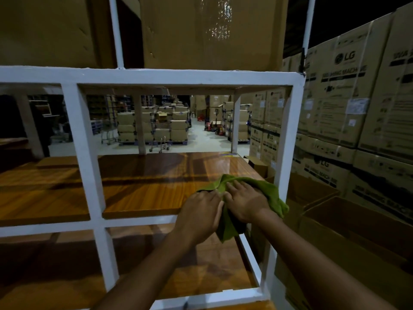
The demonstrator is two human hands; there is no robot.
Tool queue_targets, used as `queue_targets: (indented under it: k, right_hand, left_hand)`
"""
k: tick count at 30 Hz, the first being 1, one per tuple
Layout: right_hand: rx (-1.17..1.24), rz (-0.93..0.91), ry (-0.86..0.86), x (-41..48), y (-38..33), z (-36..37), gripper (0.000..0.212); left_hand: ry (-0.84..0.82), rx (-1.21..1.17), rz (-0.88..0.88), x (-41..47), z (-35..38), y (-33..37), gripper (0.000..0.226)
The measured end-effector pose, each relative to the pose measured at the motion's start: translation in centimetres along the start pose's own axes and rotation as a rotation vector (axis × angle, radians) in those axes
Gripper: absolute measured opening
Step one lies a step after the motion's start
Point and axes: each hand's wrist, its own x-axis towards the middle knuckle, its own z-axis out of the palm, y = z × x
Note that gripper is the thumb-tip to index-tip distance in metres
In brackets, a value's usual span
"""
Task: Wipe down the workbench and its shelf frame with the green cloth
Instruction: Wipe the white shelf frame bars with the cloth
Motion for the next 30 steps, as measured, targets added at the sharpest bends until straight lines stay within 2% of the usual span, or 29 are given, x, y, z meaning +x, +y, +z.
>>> queue_targets:
  k: [5,9,13,23,30]
  right_hand:
    - [0.032,0.041,-0.035,0.9,-0.1,-0.4,0.063]
    - [0.060,0.115,-0.095,2.5,-0.4,-1.2,0.063]
    - [0.073,0.156,-0.103,4.3,-0.1,-1.3,0.065]
    - [0.070,0.289,-0.129,10.3,1.7,-1.2,0.063]
    - [-0.019,0.223,-0.113,14.2,3.1,-0.4,0.060]
  left_hand:
    - [0.067,0.018,-0.049,0.1,0.8,0.5,0.034]
    - [0.113,-0.021,-0.110,0.6,1.0,0.6,0.032]
    - [0.144,-0.046,-0.053,-0.1,1.3,0.4,0.037]
    - [0.168,0.011,-0.046,-0.4,1.9,0.6,0.040]
    - [0.141,0.072,-0.057,-0.4,2.3,0.8,0.045]
